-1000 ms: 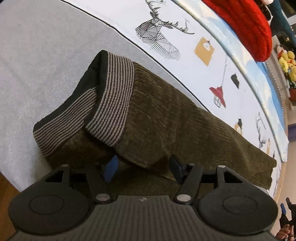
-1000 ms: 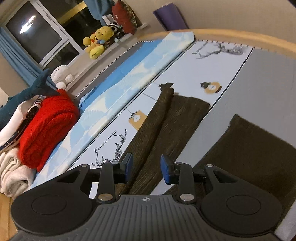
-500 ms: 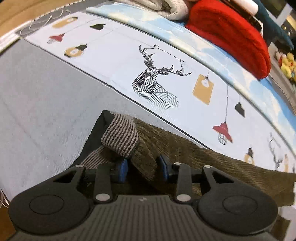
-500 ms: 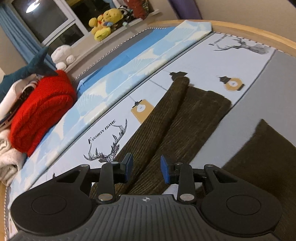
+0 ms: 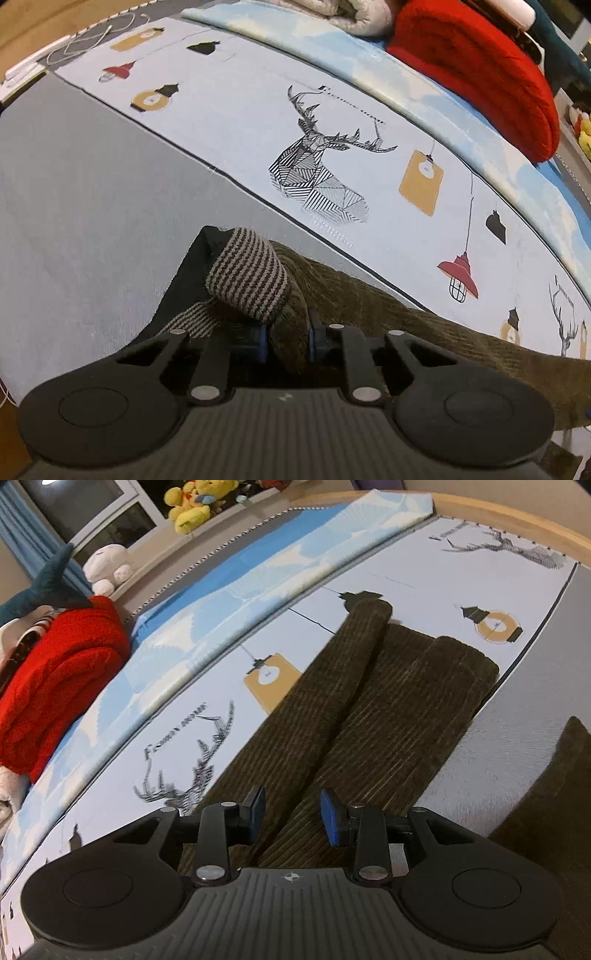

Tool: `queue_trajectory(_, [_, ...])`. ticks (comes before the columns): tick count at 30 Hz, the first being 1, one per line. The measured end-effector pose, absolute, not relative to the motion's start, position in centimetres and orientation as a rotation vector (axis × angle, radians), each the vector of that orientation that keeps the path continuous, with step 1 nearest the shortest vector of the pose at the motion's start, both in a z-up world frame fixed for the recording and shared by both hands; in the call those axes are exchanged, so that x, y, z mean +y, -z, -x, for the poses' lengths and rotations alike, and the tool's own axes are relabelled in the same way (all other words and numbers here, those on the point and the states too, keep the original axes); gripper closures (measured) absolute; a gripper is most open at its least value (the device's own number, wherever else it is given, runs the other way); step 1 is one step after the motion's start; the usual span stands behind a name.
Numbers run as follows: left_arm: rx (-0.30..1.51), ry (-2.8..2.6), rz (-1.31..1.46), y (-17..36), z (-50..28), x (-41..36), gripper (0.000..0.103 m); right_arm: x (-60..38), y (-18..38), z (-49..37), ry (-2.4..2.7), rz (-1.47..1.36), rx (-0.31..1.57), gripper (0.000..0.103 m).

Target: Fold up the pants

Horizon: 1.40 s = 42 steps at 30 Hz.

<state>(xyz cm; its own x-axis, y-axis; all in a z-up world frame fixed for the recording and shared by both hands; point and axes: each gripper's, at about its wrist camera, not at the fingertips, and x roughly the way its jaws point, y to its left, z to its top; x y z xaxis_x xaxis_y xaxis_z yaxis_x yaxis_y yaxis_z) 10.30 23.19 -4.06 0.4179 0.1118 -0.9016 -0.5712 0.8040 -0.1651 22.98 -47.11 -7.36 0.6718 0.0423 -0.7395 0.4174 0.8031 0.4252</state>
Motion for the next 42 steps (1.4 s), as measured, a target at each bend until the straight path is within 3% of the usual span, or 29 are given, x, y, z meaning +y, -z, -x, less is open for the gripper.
queue_trajectory(14, [1.073, -0.455, 0.476, 4.0, -10.8, 22.9, 0.082, -49.4, 12.0, -25.4, 0.181, -0.895, 0.770, 0.063])
queue_trajectory(16, [1.075, -0.449, 0.479, 3.9, -10.7, 23.0, 0.082, -48.9, 12.1, -26.0, 0.189, -0.879, 0.767, 0.069])
queue_trajectory(18, [1.078, -0.444, 0.487, 3.7, -10.7, 23.2, 0.082, -48.5, 12.2, -26.3, 0.196, -0.857, 0.766, 0.094])
queue_trajectory(20, [1.077, -0.436, 0.505, 3.5, -10.6, 23.5, 0.082, -48.6, 11.8, -26.3, 0.213, -0.849, 0.748, 0.099])
queue_trajectory(24, [1.075, -0.419, 0.516, 2.9, -10.4, 23.8, 0.084, -48.6, 8.5, -25.1, 0.217, -0.878, 0.663, 0.100])
queue_trajectory(35, [0.978, -0.283, 0.557, -0.5, -5.7, 25.8, 0.091, -48.9, -2.3, -10.9, 0.214, -0.802, 0.526, 0.101])
queue_trajectory(39, [0.982, -0.263, 0.583, -1.0, -2.8, 27.5, 0.091, -49.1, -3.0, -3.7, 0.262, -0.770, 0.568, 0.101])
queue_trajectory(42, [1.057, -0.272, 0.540, -0.3, -1.6, 27.9, 0.091, -49.7, -0.7, 0.5, 0.318, -0.748, 0.706, 0.101])
